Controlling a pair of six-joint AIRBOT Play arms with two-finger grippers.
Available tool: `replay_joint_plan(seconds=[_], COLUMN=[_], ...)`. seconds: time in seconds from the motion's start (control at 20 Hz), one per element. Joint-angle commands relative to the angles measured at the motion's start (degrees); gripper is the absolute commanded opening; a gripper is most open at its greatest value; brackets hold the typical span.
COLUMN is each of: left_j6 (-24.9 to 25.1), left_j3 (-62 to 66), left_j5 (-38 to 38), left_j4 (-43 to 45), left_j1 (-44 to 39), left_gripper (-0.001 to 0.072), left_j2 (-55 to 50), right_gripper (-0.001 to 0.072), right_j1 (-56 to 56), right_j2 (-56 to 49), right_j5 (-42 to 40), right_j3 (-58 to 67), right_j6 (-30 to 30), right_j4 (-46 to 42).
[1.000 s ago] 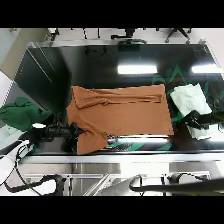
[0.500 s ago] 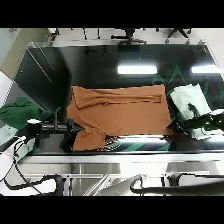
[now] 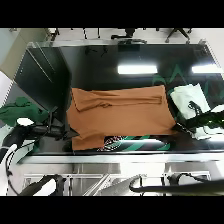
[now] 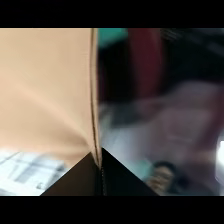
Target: Fold the shirts.
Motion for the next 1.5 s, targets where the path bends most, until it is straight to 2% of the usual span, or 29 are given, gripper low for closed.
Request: replay_joint_plan(seconds=[0.0, 0.15, 0.25, 0.35, 0.45, 0.65, 0.8, 0.95, 1.0, 1.05, 1.1, 1.15, 1.25, 1.45], left_j6=[-6.51, -5.68, -4.28, -3.43, -3.41, -3.13, -2.36, -2.62, -2.67, -3.74, -5.09, -5.35, -6.36, -7.08], left_j3=[0.07, 2.05, 7.78, 15.21, 22.53, 33.35, 40.54, 46.69, 48.57, 50.82, 53.2, 55.04, 57.79, 59.41], left_j5=[0.81, 5.57, 5.88, 6.27, 7.1, 10.64, 11.91, 10.34, 8.94, 6.95, 4.24, 1.97, -1.46, -3.52], left_j4=[10.27, 5.75, 2.84, 0.72, -0.42, -0.72, -0.55, 0.35, 0.35, 0.37, 0.35, 0.35, 0.33, 0.33], left_j1=[0.04, -0.04, -0.09, -0.09, -0.09, -2.82, -6.1, -7.17, -7.13, -6.71, -5.95, -5.27, -4.15, -3.52], left_gripper=[0.0016, 0.0016, 0.0016, 0.0016, 0.0017, 0.0018, 0.002, 0.0027, 0.0279, 0.061, 0.0669, 0.0668, 0.0669, 0.0668], left_j2=[8.33, 8.55, 4.31, -1.36, -7.67, -19.56, -29.14, -36.92, -38.73, -40.3, -41.57, -42.12, -42.03, -39.47], right_gripper=[0.0022, 0.0022, 0.0022, 0.0022, 0.0022, 0.0023, 0.0023, 0.0034, 0.0152, 0.0342, 0.0398, 0.0404, 0.0604, 0.0607], right_j1=[-0.02, 0.39, 1.79, 4.07, 7.08, 11.67, 12.9, 12.94, 12.59, 11.78, 10.86, 9.88, 8.35, 8.98], right_j2=[5.27, 5.49, 4.63, 2.93, -0.55, -9.92, -16.48, -18.75, -18.4, -17.53, -16.48, -15.61, -15.41, -19.04], right_j5=[1.05, -2.99, -8.68, -14.45, -20.57, -28.7, -29.27, -29.46, -29.2, -28.5, -27.89, -27.47, -27.08, -24.35], right_j3=[0.02, 0.22, 1.31, 2.97, 5.57, 12.2, 15.8, 16.41, 16.72, 17.29, 17.79, 18.14, 18.12, 18.12], right_j6=[4.52, -1.88, -6.21, -9.44, -11.74, -11.87, -13.31, -15.12, -16.13, -16.57, -16.57, -16.55, -15.32, -13.66], right_j4=[-3.63, 8.92, 16.96, 21.42, 22.82, 22.77, 22.77, 22.53, 22.56, 22.53, 22.32, 21.55, 19.71, 20.33])
